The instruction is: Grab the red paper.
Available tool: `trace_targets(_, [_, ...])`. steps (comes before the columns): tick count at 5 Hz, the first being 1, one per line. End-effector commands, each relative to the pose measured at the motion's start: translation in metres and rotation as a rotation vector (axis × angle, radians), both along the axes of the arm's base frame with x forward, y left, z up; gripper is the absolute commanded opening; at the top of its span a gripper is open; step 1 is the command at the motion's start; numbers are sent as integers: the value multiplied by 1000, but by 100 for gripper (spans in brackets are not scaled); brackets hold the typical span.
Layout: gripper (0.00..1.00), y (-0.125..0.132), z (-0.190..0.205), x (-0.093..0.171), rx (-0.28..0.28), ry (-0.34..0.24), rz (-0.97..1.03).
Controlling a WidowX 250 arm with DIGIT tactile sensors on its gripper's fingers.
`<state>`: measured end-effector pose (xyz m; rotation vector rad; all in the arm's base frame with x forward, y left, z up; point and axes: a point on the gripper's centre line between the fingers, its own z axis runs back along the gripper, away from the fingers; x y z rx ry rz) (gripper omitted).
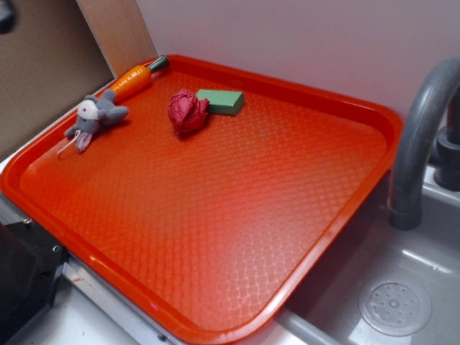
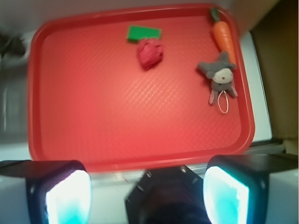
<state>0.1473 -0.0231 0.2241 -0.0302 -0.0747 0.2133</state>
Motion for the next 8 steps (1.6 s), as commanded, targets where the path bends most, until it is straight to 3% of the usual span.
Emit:
trace_targets(1, [100, 9, -41, 48, -109, -33, 452])
trace_targets(3, [100, 14, -92, 101, -91, -100, 667])
trace_targets(4, [100, 8, -117, 124, -61, -116, 679])
trace_targets(7, [100, 20, -166, 150, 104, -120, 696])
trace_targets(8, [100, 20, -181, 154, 123, -98, 684])
